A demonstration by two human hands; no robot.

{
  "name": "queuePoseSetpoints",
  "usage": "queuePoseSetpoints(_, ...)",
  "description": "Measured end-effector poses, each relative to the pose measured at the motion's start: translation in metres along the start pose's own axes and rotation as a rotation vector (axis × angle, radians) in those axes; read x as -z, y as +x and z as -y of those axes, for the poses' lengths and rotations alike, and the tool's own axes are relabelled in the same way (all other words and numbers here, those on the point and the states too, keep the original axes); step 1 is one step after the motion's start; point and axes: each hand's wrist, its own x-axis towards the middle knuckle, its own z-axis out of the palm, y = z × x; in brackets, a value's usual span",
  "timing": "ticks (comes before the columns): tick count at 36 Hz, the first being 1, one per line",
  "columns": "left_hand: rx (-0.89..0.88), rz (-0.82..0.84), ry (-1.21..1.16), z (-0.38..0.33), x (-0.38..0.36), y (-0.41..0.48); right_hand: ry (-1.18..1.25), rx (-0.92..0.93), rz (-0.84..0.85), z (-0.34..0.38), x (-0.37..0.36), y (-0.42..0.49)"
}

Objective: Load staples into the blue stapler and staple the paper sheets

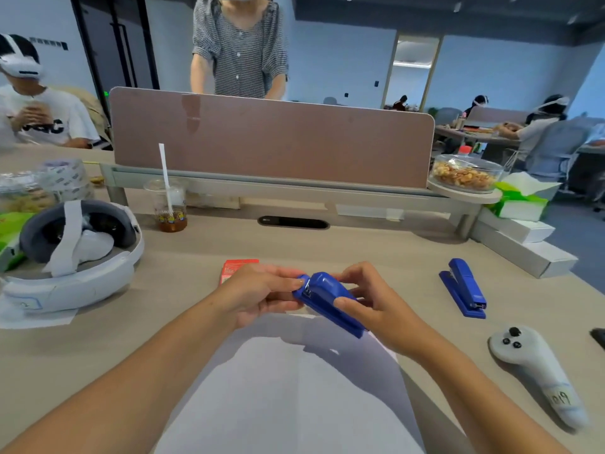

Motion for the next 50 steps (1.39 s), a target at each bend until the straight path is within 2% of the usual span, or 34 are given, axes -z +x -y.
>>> queuePoseSetpoints(4, -0.036, 0.084, -0.043, -0.004, -0.026, 0.004, -0.001, -0.086, 0.043, 0.004, 0.031, -0.01)
queuePoseSetpoints(10, -0.1, 0.136, 0.053, -0.005, -0.07, 0.011, 0.029, -0.165, 0.059, 0.002, 0.063, -0.031)
queuePoseSetpoints(16, -0.099, 0.173, 0.057, 0.01, -0.096, 0.022, 0.117, -0.216, -0.043, -0.019, 0.068, -0.054)
queuePoseSetpoints(18, -0.127, 0.15, 0.224, 0.018, -0.098, 0.03, 0.103, -0.239, -0.095, -0.026, 0.069, -0.059)
queuePoseSetpoints(24, -0.164, 0.221, 1.112, 0.041, -0.093, 0.055, -0.098, -0.251, -0.221, -0.035, 0.072, -0.068)
queuePoseSetpoints(26, -0.176, 0.193, 1.287, 0.04, -0.095, 0.06, -0.127, -0.244, -0.244, -0.037, 0.073, -0.069)
queuePoseSetpoints(34, -0.088, 0.202, 1.233, 0.031, -0.101, 0.063, -0.184, -0.246, -0.274, -0.043, 0.073, -0.068)
queuePoseSetpoints(42, -0.093, 0.208, 1.323, 0.031, -0.102, 0.064, -0.193, -0.235, -0.285, -0.045, 0.073, -0.064)
queuePoseSetpoints(45, -0.15, 0.178, 1.284, 0.034, -0.097, 0.065, -0.19, -0.231, -0.284, -0.049, 0.072, -0.064)
queuePoseSetpoints(50, -0.304, 0.12, 1.042, 0.038, -0.078, 0.056, -0.185, -0.222, -0.25, -0.046, 0.071, -0.061)
